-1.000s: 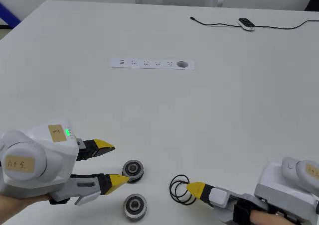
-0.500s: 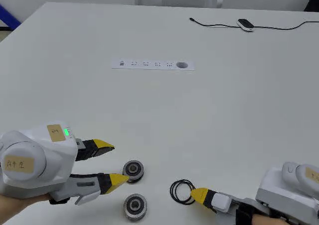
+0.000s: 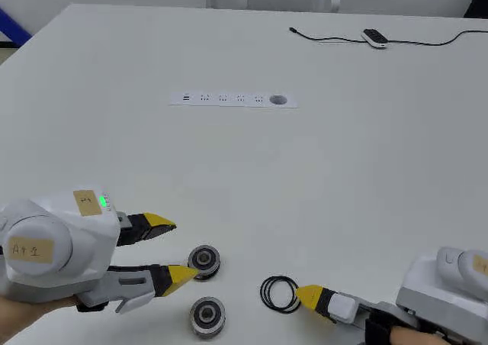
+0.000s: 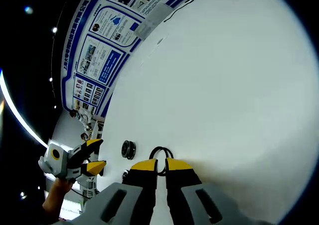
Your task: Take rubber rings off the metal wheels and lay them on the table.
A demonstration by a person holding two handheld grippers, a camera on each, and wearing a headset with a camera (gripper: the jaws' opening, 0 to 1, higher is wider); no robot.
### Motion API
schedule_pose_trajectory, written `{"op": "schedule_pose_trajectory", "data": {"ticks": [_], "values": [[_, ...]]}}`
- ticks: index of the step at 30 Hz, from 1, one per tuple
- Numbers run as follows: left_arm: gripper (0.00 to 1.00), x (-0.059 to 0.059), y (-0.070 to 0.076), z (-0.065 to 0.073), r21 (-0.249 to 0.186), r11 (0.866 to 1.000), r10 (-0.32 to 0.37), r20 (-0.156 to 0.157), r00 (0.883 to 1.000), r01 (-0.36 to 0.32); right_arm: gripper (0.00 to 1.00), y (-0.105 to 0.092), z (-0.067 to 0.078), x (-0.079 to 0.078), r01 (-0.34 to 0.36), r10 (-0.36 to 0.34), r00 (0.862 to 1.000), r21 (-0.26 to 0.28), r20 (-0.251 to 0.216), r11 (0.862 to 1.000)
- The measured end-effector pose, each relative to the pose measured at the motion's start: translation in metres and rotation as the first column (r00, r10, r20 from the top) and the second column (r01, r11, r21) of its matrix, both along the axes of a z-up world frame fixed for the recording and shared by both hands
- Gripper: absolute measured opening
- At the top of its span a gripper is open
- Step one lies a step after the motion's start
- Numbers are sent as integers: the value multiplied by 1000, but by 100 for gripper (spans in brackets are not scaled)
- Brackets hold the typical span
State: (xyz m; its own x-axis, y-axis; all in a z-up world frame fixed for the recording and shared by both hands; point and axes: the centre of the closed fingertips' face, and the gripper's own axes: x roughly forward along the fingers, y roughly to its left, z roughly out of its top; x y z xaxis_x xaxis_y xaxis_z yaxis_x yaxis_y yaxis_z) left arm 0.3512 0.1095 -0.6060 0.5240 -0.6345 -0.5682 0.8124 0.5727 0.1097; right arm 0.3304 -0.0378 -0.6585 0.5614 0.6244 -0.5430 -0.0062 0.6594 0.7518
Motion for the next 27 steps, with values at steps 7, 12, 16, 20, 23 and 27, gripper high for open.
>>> {"op": "schedule_pose_trajectory", "data": {"ticks": [7,12,16,20,23,27], "values": [[40,1,1,-1,6,1000,-3,-3,1000,3,8,-2,8,9,22,-22,999,25,26,999],[40,3,1,-3,9,1000,-4,-7,1000,4,9,0,12,13,26,-28,999,43,43,999],[40,5,0,-4,14,1000,-9,-9,1000,9,9,0,16,18,39,-42,998,62,52,997],[40,9,-2,-6,15,1000,-13,-11,1000,13,10,3,19,24,39,-43,997,75,61,996],[40,11,-5,-7,16,1000,-20,-14,1000,21,10,6,21,29,37,-43,997,89,64,995],[39,12,-7,-11,19,999,-33,-23,999,34,11,13,25,34,13,-21,996,103,82,995]]}}
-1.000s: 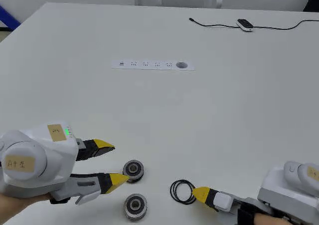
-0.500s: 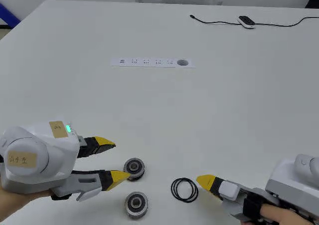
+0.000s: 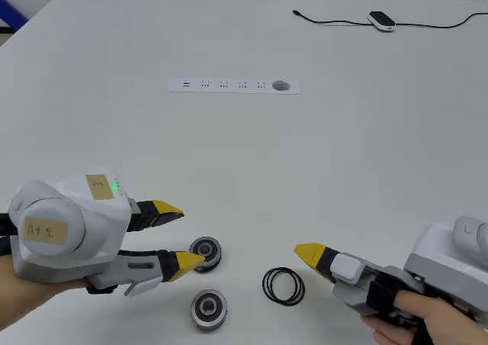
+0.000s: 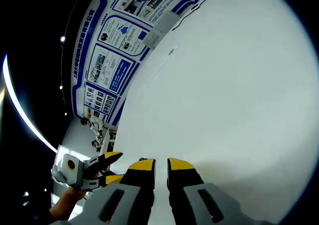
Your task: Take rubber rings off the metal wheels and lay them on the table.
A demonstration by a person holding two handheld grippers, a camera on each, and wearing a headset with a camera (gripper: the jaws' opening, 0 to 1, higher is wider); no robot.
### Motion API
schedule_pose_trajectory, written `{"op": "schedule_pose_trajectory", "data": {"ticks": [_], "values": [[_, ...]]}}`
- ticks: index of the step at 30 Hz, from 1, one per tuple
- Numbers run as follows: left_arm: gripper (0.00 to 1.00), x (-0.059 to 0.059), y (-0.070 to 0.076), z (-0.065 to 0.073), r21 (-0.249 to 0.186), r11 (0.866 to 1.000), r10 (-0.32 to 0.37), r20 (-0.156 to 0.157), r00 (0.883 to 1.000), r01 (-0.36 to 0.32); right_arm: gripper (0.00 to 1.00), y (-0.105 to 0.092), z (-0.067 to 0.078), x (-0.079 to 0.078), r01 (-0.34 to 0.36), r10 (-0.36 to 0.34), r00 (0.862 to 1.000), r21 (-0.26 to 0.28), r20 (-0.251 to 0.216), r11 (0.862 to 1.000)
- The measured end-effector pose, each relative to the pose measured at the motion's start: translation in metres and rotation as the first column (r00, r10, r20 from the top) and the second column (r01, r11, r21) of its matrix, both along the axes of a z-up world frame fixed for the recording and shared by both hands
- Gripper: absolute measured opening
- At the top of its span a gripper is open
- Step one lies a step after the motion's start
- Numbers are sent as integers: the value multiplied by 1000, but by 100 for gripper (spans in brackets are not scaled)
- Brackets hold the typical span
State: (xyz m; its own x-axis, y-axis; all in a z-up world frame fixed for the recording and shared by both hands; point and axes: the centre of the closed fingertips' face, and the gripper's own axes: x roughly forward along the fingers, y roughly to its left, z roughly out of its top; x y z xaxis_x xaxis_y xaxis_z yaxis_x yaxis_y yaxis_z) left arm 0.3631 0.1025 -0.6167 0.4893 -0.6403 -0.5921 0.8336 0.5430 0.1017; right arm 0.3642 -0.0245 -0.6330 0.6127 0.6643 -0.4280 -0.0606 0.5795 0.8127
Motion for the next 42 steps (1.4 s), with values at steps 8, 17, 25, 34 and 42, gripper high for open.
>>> {"op": "schedule_pose_trajectory", "data": {"ticks": [8,17,25,34,42], "values": [[37,1,-2,-9,25,1000,-15,-15,1000,16,15,19,6,0,-59,58,998,39,27,997],[31,5,-10,-17,38,999,-35,-29,999,36,20,45,13,-4,-160,154,984,60,89,985],[25,3,-15,-21,40,998,-53,-48,997,55,38,70,14,-13,-279,271,953,49,137,959],[20,2,-15,-26,43,997,-57,-65,996,60,49,88,11,-18,-342,332,932,47,148,939],[18,4,-17,-25,9,999,-48,-80,996,49,51,97,7,-14,-361,350,924,54,151,931]]}}
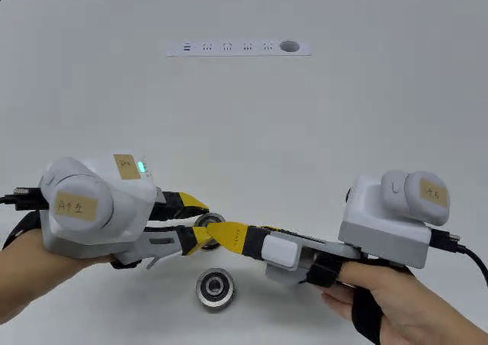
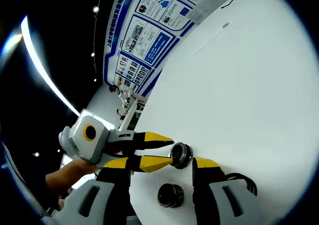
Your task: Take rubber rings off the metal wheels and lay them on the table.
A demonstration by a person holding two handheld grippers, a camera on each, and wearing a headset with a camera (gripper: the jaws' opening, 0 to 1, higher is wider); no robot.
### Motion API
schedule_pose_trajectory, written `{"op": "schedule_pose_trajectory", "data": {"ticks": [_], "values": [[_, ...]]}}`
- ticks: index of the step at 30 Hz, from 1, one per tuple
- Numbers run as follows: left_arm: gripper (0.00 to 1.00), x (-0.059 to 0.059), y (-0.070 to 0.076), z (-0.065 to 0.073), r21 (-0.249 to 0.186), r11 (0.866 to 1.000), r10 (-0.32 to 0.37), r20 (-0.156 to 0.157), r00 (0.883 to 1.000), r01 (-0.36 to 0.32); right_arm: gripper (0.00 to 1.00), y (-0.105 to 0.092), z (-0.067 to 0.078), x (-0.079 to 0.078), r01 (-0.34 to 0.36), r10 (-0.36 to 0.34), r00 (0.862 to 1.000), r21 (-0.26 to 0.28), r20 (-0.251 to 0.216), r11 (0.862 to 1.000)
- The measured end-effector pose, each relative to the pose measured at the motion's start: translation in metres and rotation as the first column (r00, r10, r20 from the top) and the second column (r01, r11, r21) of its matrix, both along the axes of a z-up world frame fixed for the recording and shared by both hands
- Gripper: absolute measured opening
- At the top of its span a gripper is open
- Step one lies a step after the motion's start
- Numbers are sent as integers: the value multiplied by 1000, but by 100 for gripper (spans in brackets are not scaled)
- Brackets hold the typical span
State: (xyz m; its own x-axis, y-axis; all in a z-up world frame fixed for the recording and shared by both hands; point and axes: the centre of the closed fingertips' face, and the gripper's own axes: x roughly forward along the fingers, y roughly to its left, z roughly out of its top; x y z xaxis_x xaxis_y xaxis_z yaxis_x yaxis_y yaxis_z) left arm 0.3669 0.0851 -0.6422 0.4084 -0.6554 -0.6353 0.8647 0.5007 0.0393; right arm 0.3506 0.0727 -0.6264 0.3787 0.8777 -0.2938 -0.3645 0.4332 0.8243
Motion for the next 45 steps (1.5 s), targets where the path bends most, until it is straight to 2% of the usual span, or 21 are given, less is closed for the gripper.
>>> {"op": "schedule_pose_trajectory", "data": {"ticks": [5,14,16,24,38,40,41,45], "values": [[16,-2,1,-7,16,1000,-9,-18,1000,9,52,5,-3,4,-7,7,1000,8,-8,1000],[14,-4,2,-8,5,1000,-10,-40,999,10,53,11,-8,3,-22,22,1000,15,-16,1000],[14,-3,1,-8,2,1000,-9,-31,999,9,53,11,-9,3,-22,23,1000,14,-18,1000],[14,-3,0,-9,12,1000,-26,-28,999,27,53,14,-11,4,-20,20,999,21,-28,1000],[13,-1,1,-10,13,1000,-22,-35,999,22,53,17,-12,4,-16,18,998,45,-55,999],[13,-1,1,-10,12,1000,-21,-36,999,21,49,18,-9,2,-27,30,998,66,-56,997],[13,-1,1,-9,11,1000,-20,-36,999,21,48,17,-11,4,-17,20,998,54,-55,998],[13,-1,0,-9,11,1000,-20,-36,999,20,48,17,-11,3,-16,20,998,61,-62,998]]}}
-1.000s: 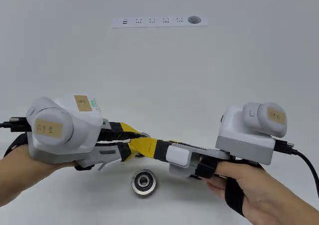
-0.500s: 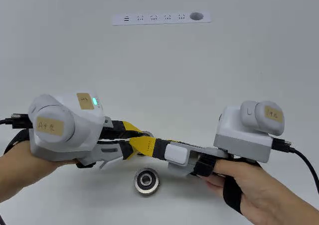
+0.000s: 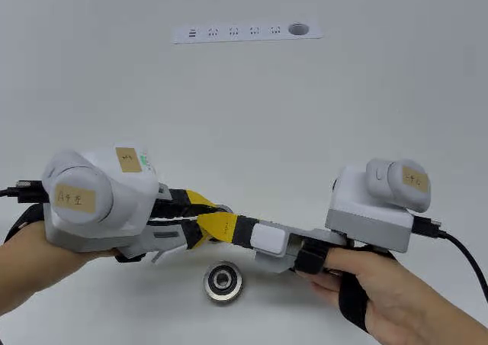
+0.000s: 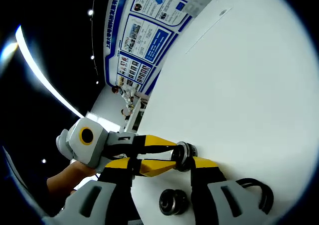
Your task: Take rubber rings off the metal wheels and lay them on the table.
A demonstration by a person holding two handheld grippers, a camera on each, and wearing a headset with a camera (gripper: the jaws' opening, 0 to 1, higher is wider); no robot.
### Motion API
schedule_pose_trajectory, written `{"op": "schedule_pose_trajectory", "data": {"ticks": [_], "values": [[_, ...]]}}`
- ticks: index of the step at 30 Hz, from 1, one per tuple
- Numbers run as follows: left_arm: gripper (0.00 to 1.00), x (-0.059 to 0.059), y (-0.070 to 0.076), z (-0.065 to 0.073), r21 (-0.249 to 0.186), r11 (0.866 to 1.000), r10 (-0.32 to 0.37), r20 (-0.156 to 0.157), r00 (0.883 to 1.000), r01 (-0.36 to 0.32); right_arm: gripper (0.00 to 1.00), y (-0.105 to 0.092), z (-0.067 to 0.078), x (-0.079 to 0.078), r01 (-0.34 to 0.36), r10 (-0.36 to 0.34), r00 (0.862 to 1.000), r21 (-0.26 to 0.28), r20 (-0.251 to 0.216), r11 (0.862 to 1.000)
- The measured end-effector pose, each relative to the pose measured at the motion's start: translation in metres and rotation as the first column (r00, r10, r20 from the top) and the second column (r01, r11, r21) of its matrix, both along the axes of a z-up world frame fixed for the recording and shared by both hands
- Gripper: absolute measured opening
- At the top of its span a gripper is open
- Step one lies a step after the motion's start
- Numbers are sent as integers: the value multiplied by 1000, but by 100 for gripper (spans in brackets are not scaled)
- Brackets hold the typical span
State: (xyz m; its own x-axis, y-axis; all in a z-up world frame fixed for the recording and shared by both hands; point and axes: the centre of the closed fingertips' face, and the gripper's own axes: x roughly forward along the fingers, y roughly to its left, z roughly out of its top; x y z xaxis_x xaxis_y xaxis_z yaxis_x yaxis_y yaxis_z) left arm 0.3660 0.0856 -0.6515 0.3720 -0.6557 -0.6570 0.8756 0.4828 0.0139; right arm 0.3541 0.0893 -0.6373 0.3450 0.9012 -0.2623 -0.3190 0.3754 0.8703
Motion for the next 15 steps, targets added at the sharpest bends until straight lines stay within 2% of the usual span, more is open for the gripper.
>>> {"op": "schedule_pose_trajectory", "data": {"ticks": [7,10,15], "values": [[13,0,0,0,0,1000,2,0,1000,-2,44,-6,0,1,12,-12,1000,15,-5,1000],[13,0,0,0,0,1000,2,-1,1000,-2,41,-8,0,1,22,-22,999,28,-25,999],[13,0,0,0,-1,1000,0,-1,1000,0,34,-10,-4,3,34,-34,999,12,-36,999]]}}
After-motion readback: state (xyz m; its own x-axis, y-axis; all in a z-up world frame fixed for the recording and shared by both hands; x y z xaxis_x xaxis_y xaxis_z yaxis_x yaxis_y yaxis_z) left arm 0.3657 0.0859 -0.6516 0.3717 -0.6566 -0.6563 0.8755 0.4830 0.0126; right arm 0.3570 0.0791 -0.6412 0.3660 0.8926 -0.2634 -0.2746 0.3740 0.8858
